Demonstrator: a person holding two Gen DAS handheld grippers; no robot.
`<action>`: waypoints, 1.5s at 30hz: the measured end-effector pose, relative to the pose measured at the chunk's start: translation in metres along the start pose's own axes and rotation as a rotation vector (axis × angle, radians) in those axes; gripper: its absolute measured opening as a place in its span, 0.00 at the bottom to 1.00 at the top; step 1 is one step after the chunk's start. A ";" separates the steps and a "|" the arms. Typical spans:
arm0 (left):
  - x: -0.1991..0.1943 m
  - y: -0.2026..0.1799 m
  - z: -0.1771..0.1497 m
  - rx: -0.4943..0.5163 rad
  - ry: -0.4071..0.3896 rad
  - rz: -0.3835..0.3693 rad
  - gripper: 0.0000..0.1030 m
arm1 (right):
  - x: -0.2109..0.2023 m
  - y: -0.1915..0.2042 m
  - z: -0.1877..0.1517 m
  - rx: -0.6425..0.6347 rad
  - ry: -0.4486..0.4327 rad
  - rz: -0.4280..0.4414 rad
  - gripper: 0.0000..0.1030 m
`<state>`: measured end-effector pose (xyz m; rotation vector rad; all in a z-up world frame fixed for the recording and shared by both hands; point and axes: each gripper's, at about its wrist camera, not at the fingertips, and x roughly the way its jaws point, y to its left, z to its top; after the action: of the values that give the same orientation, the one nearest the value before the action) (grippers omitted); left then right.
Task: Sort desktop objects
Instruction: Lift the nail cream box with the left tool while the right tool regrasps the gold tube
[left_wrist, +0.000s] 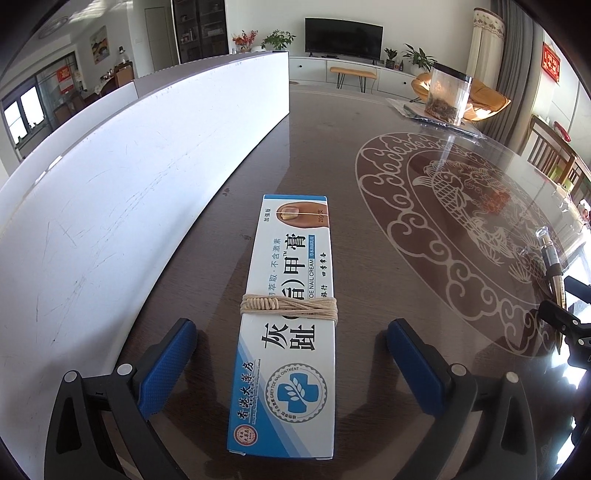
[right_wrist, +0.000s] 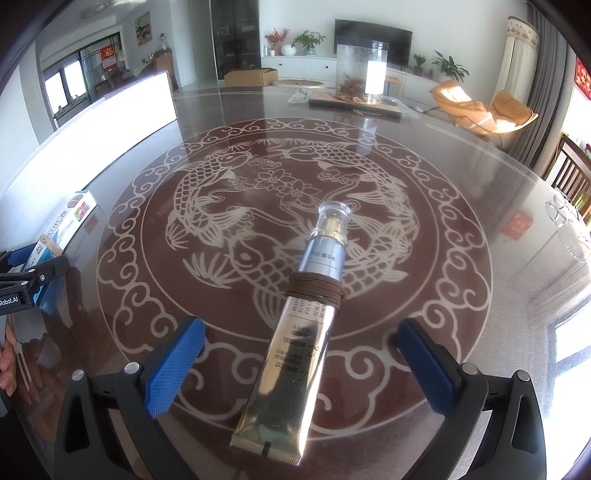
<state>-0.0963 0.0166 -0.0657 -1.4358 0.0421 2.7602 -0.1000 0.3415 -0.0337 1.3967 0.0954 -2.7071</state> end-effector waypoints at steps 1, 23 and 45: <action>0.000 0.000 0.000 0.000 0.000 0.000 1.00 | 0.000 0.000 0.000 0.000 0.000 0.000 1.00; 0.000 0.000 0.000 0.000 0.000 -0.001 1.00 | 0.000 0.000 0.000 0.000 0.000 0.000 1.00; -0.003 -0.014 0.001 0.089 -0.012 -0.068 0.96 | -0.002 -0.008 0.009 0.008 0.056 0.003 0.63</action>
<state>-0.0951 0.0306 -0.0632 -1.3728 0.1125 2.6768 -0.1072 0.3486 -0.0266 1.4745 0.0871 -2.6694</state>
